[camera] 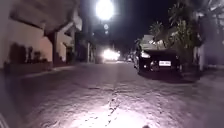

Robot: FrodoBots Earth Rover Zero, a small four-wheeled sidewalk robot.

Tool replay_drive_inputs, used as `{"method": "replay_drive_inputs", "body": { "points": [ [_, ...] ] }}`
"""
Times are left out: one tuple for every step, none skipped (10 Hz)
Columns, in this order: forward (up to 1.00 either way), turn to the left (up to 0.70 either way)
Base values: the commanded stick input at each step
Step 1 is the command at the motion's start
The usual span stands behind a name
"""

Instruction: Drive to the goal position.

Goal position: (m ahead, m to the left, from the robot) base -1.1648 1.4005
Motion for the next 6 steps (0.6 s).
{"method": "replay_drive_inputs", "body": {
  "points": [
    [0.7,0.0],
    [0.7,0.0],
    [0.12,0.0],
    [0.0,0.0],
    [0.0,0.0],
    [0.0,0.0]
  ]
}}
